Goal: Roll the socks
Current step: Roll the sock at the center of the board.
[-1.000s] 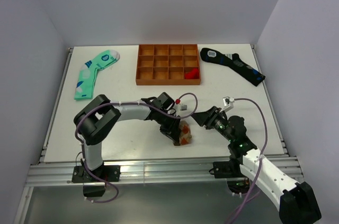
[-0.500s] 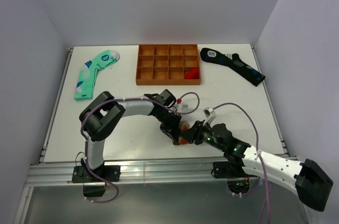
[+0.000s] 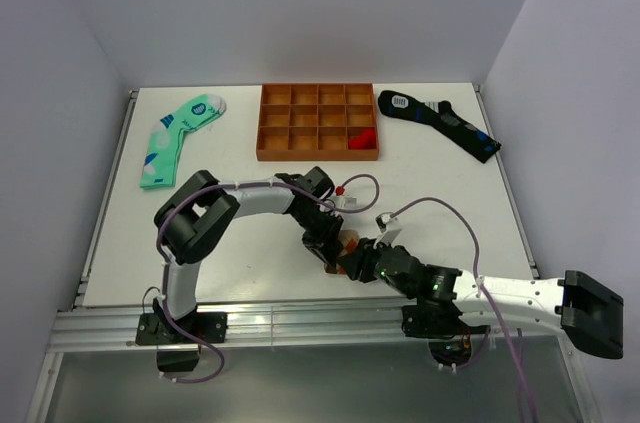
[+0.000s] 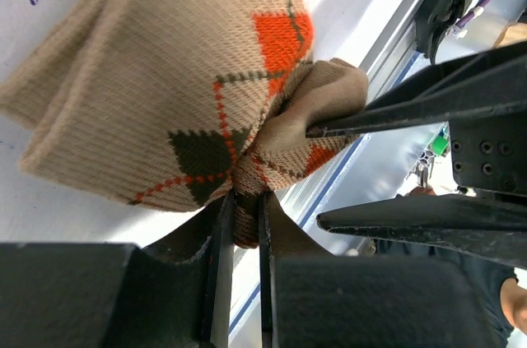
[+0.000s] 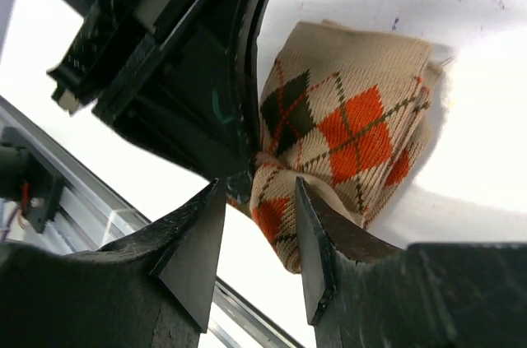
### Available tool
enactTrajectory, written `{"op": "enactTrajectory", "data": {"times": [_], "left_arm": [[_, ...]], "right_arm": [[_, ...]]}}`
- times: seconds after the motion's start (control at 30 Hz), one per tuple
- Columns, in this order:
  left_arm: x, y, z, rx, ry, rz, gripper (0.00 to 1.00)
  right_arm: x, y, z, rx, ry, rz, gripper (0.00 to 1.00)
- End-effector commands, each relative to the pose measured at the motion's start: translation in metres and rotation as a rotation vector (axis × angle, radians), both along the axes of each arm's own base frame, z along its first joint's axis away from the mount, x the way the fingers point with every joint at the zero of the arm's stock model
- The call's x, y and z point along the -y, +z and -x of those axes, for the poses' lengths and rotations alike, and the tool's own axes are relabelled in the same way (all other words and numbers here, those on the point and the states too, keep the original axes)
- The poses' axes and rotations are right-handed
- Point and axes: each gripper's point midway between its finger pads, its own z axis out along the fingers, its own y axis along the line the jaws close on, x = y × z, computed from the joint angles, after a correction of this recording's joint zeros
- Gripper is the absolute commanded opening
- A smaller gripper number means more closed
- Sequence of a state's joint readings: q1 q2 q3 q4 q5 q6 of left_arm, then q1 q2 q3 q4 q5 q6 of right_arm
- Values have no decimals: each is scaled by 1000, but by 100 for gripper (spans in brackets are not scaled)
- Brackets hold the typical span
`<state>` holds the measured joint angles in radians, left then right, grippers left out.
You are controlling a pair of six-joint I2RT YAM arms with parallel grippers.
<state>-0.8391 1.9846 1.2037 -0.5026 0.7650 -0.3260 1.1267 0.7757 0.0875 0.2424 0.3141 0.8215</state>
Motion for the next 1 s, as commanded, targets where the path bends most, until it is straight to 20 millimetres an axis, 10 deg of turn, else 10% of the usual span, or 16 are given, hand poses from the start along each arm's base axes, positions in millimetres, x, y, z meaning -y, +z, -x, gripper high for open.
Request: {"op": "enactTrajectory", "data": {"times": [0.0,0.97], "left_arm": [[-14,-19,-12,42,6,-85,0],[-16,-2,-43,24,58,-36,0]], "right_arm": [[11,-5,-2,5,-72,80,47],[2,-51,35,-19,-111,589,53]]}}
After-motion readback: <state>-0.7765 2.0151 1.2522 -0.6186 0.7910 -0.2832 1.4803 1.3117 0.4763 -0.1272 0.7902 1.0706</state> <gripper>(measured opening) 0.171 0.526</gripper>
